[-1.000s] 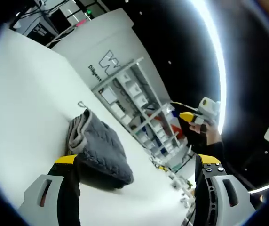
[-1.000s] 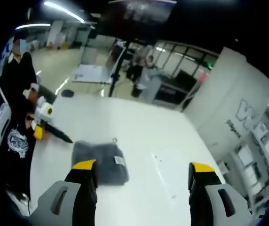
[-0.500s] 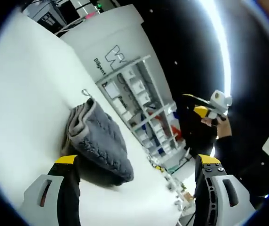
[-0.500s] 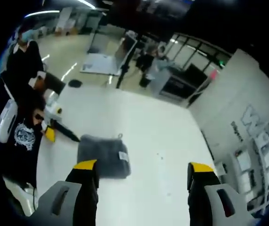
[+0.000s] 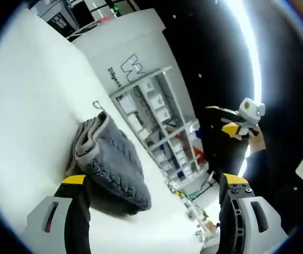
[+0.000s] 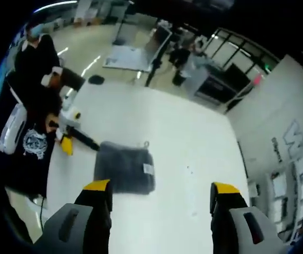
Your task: Open the folded towel by lifting each exposed corner and separating the folded layers until the towel lies flat within the target outline without major curled edges
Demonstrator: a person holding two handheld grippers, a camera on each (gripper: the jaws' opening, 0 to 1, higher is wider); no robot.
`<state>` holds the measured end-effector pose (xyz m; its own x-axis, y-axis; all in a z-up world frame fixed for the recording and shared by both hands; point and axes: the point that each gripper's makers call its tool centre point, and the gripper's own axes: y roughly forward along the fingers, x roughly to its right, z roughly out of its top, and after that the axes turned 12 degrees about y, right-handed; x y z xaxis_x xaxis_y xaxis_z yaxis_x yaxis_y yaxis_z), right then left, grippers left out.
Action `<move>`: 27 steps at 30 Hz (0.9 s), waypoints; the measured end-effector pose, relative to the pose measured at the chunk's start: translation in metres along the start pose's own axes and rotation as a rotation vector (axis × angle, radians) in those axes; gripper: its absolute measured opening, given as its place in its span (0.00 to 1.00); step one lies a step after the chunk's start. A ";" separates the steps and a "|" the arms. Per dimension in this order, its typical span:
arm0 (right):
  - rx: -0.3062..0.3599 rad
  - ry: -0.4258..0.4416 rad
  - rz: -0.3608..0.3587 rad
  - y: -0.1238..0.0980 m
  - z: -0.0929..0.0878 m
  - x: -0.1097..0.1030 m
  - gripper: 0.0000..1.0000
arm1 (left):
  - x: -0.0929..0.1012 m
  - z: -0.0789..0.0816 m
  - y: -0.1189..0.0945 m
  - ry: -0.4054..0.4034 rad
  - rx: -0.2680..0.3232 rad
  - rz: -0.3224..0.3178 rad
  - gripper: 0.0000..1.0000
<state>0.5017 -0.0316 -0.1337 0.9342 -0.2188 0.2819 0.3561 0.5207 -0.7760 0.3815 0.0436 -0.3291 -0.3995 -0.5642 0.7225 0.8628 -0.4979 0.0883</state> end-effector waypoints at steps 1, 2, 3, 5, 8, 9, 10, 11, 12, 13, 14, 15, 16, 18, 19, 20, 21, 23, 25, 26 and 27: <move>-0.008 0.002 0.004 0.003 0.000 -0.001 0.72 | -0.001 0.000 0.000 -0.002 -0.001 0.001 0.99; -0.018 0.006 0.014 0.006 0.000 -0.003 0.72 | -0.002 0.000 0.000 -0.004 0.000 0.003 0.99; -0.027 0.003 0.024 0.010 0.000 -0.006 0.72 | -0.002 0.000 0.001 -0.006 0.001 0.004 0.99; -0.056 -0.018 0.041 0.019 -0.002 -0.012 0.72 | -0.004 0.001 0.001 -0.013 0.008 0.010 0.99; -0.072 -0.024 0.049 0.026 0.000 -0.014 0.72 | -0.005 0.003 0.002 -0.012 0.016 0.014 0.98; -0.078 -0.030 0.053 0.030 0.002 -0.015 0.73 | -0.005 0.003 0.002 -0.010 0.015 0.015 0.97; -0.079 -0.031 0.055 0.031 0.003 -0.015 0.73 | -0.006 0.003 0.002 -0.010 0.014 0.017 0.96; -0.081 -0.032 0.057 0.034 0.004 -0.014 0.73 | -0.007 0.003 0.002 -0.011 0.015 0.021 0.95; -0.083 -0.033 0.059 0.035 0.004 -0.014 0.73 | -0.007 0.003 0.002 -0.012 0.016 0.023 0.94; -0.084 -0.033 0.059 0.038 0.005 -0.014 0.73 | -0.008 0.003 0.002 -0.013 0.016 0.024 0.93; -0.086 -0.034 0.058 0.040 0.005 -0.014 0.73 | -0.010 0.004 0.002 -0.017 0.020 0.035 0.92; -0.087 -0.035 0.058 0.042 0.005 -0.015 0.73 | -0.011 0.004 0.003 -0.017 0.021 0.038 0.91; -0.091 -0.037 0.059 0.044 0.004 -0.016 0.72 | -0.013 0.006 0.003 -0.018 0.025 0.048 0.90; -0.095 -0.041 0.063 0.048 0.004 -0.016 0.72 | -0.016 0.007 0.004 -0.013 0.030 0.058 0.86; -0.096 -0.042 0.066 0.050 0.004 -0.017 0.72 | -0.019 0.008 0.003 -0.010 0.033 0.071 0.83; -0.097 -0.043 0.068 0.051 0.004 -0.019 0.72 | -0.019 0.008 0.003 -0.010 0.036 0.074 0.81; -0.097 -0.045 0.070 0.052 0.003 -0.021 0.72 | -0.022 0.011 0.001 0.001 0.051 0.088 0.77; -0.099 -0.048 0.072 0.053 0.003 -0.021 0.72 | -0.027 0.012 0.000 0.001 0.066 0.104 0.70; -0.098 -0.049 0.073 0.054 0.002 -0.023 0.72 | -0.032 0.014 0.000 -0.009 0.086 0.119 0.59; -0.098 -0.048 0.073 0.055 0.002 -0.024 0.71 | -0.036 0.013 0.000 -0.015 0.085 0.134 0.56; -0.098 -0.048 0.073 0.056 0.002 -0.022 0.71 | -0.037 0.013 0.000 -0.011 0.087 0.139 0.53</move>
<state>0.5011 0.0041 -0.1818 0.9584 -0.1423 0.2476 0.2854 0.4503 -0.8460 0.4004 0.0731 -0.3465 -0.2715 -0.6164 0.7391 0.9332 -0.3566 0.0454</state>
